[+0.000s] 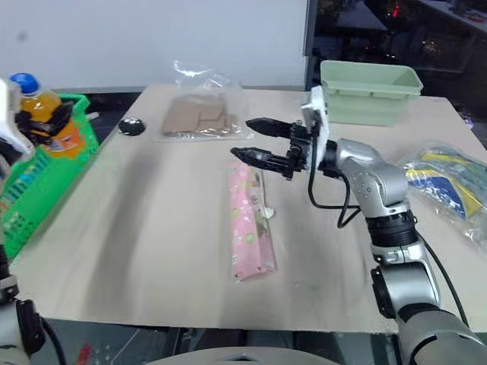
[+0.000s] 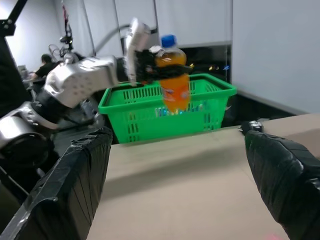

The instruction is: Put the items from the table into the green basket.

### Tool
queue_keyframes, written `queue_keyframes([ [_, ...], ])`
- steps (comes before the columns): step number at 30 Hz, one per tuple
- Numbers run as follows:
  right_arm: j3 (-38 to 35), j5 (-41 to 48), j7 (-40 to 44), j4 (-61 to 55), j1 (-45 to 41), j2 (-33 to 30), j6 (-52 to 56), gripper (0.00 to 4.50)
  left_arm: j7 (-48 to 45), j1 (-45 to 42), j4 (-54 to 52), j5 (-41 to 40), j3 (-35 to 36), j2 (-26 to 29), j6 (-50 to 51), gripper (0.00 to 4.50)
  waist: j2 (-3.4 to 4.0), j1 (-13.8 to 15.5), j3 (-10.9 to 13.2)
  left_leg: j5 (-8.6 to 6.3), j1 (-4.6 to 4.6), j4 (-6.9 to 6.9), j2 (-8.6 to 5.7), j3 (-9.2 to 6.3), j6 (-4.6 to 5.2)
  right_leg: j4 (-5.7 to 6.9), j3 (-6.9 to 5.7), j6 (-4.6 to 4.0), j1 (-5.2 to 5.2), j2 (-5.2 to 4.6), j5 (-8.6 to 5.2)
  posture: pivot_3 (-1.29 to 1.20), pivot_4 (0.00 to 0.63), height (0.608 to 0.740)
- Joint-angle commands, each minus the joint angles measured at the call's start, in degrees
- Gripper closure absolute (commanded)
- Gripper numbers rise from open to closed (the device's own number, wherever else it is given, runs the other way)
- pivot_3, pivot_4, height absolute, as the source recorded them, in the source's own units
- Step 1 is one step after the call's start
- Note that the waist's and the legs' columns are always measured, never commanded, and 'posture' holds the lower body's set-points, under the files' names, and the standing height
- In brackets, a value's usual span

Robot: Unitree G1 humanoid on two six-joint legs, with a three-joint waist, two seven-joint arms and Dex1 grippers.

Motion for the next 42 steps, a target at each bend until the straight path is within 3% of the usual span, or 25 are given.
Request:
queue_keyframes([
  [1,-0.4,-0.8,-0.6,-1.3,-2.3,0.7,-1.2,0.0,1.6,-1.0,2.5,1.3,4.1,3.1,-3.8,1.81,-0.08,1.4,-0.1,0.02,0.01,0.0,0.0,-0.04,-0.04,0.0,-0.04,-0.03,0.01,0.0,0.02,0.22,0.0,0.74],
  [7,0.2,-3.3,-4.0,-2.6,-4.0,2.1,-1.4,0.0,1.4,-4.8,15.4,2.1,3.9,5.2,-10.8,1.81,-0.24,3.2,-0.2,0.32,0.0,0.0,0.06,-0.33,-0.47,0.03,-0.41,-0.22,0.04,0.08,0.13,0.2,0.0,0.74],
  [16,0.7,-7.7,-10.8,-6.9,-2.0,3.3,-1.8,0.0,1.6,-17.2,46.5,5.5,-1.5,7.4,-29.1,1.81,-0.42,2.8,-0.3,0.46,0.01,-0.01,0.16,-0.5,-0.69,0.12,-0.63,-0.38,0.04,0.21,0.23,0.14,0.0,0.74],
  [21,0.9,-8.3,-13.8,-8.9,-0.5,4.0,-0.6,0.0,4.0,-20.7,58.1,6.3,-3.6,7.9,-33.7,1.81,-0.5,2.2,-0.3,0.45,-0.05,-0.02,0.16,-0.51,-0.69,0.11,-0.65,-0.39,0.03,0.21,0.24,0.11,0.0,0.74],
  [31,1.1,-6.9,-17.5,-15.6,0.6,3.4,6.2,0.0,4.0,-22.4,66.1,5.4,-4.1,7.9,-36.5,1.81,-0.65,0.5,-0.4,0.45,-0.06,-0.01,0.17,-0.68,-0.69,0.24,-0.81,-0.39,0.04,0.19,0.24,0.08,0.0,0.74],
  [33,1.2,-7.1,-17.6,-16.0,0.7,3.2,6.4,0.0,4.5,-22.4,66.0,5.4,-4.1,7.9,-37.1,0.8,-0.7,0.4,-0.5,0.45,-0.06,0.0,0.16,-0.71,-0.69,0.27,-0.85,-0.39,0.04,0.18,0.24,0.08,0.0,0.74],
  [35,1.1,-6.9,-17.8,-16.1,0.6,3.2,6.7,0.0,5.5,-22.3,66.0,5.8,-4.5,8.1,-37.6,0.55,-0.73,0.2,-0.5,0.46,-0.06,0.03,0.16,-0.74,-0.69,0.31,-0.9,-0.4,0.04,0.17,0.24,0.08,0.0,0.74],
  [36,1.0,-6.9,-17.7,-16.0,0.5,3.2,6.6,0.0,5.8,-22.4,65.9,5.9,-4.5,8.2,-37.9,0.16,-0.73,-0.1,-0.5,0.46,-0.06,0.05,0.16,-0.74,-0.69,0.34,-0.91,-0.4,0.04,0.16,0.24,0.08,0.0,0.74],
  [42,0.3,-7.4,-17.3,-14.6,0.1,2.5,5.7,0.0,4.9,-24.2,63.8,5.2,-4.7,8.4,-38.7,0.16,-0.73,-0.9,-0.5,0.47,0.04,0.1,0.16,-0.75,-0.7,0.57,-0.94,-0.42,0.04,0.16,0.22,0.09,0.0,0.74],
])
